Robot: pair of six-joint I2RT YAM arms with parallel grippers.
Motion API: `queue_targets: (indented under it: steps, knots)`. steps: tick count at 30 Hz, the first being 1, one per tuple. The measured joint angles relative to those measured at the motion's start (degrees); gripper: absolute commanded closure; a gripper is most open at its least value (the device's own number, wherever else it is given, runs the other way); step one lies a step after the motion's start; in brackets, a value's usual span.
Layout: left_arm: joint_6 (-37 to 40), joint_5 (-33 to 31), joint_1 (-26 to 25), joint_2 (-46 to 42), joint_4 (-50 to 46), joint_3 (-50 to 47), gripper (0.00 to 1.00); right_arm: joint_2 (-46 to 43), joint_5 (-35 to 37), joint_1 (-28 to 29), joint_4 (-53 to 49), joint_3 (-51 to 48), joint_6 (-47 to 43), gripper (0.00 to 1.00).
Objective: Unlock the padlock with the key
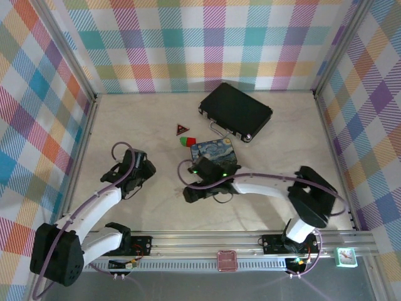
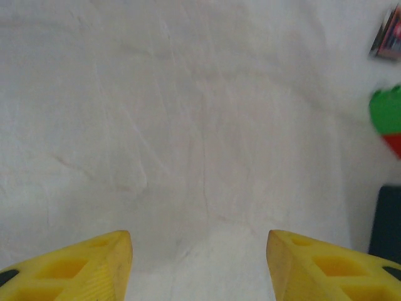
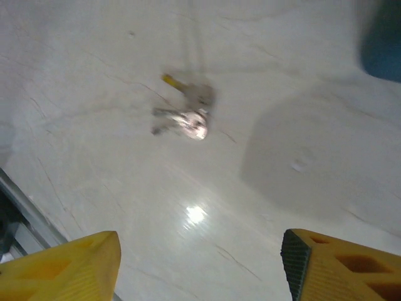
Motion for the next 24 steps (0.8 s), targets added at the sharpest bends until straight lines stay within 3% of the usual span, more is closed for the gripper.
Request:
queue_targets:
  steps: [4,12,24]
  knots:
    - [-0.2,2.4,3.1,0.3,5.3,-0.4,0.41,7.9,3.5,2.0,-0.8,7.7,1.5,0.39]
    - [-0.5,4.9,4.0,2.1,10.8,-0.8,0.41,17.0,11.2,2.9,-4.5,15.7,3.2,0.50]
    - [-1.7,3.4,4.5,-2.6,11.4,-4.1,0.41,19.2,13.4,3.0,-6.5,17.2,5.1,0.64]
